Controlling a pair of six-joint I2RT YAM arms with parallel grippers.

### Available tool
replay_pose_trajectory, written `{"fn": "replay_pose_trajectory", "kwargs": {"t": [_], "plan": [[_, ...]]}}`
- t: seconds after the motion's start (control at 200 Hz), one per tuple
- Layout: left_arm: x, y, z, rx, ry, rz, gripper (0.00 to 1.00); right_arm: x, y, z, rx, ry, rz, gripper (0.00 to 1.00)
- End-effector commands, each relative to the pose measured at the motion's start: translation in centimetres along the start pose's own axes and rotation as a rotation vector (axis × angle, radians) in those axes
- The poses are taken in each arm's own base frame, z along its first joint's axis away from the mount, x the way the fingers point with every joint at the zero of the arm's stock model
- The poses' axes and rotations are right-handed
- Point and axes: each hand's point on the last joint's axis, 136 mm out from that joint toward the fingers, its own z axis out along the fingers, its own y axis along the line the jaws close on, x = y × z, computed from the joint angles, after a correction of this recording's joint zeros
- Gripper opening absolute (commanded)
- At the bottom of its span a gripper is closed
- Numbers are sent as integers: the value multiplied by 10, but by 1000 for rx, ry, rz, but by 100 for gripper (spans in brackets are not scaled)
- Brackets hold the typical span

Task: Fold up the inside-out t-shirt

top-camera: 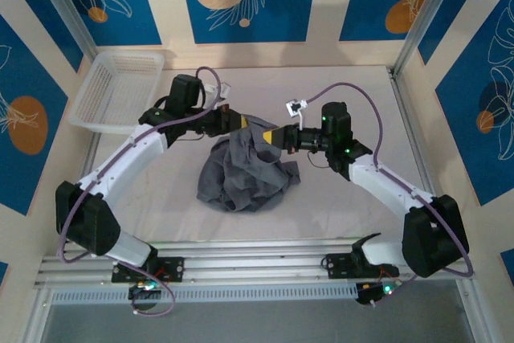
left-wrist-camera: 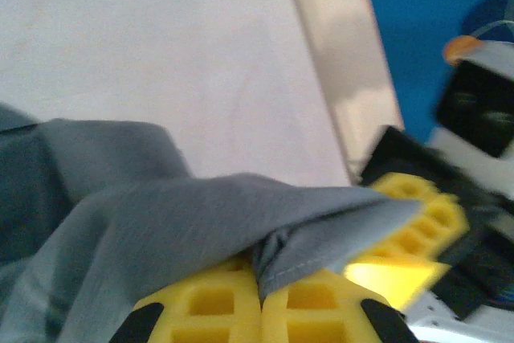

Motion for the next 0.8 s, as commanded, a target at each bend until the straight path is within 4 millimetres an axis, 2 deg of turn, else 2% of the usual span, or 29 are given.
{"fn": "replay_pose_trajectory", "kwargs": {"t": [0.0, 0.08, 0.145, 0.28, 0.42, 0.48, 0.655, 0.795], "plan": [[-5, 70, -1, -245, -59, -48, 8, -16, 20, -13, 11, -13, 22, 0], [-7, 84, 11, -253, -61, -52, 15, -15, 22, -11, -10, 12, 87, 0], [-11, 85, 17, -240, -65, -56, 17, -14, 21, -7, -19, 25, 132, 0], [-11, 68, 12, -183, -78, -16, 30, -14, 16, -3, 3, 30, 150, 0], [9, 32, 4, -57, -76, 22, 39, -17, 13, -1, 15, 23, 140, 0], [20, 24, 2, -32, -79, 10, 44, -16, 11, 0, 19, 27, 139, 0], [39, 17, 6, 74, -89, -74, 62, -16, 10, 4, 7, 42, 146, 0], [38, 24, 24, 107, -64, -122, 62, -18, 12, 6, -8, 52, 142, 0]]}}
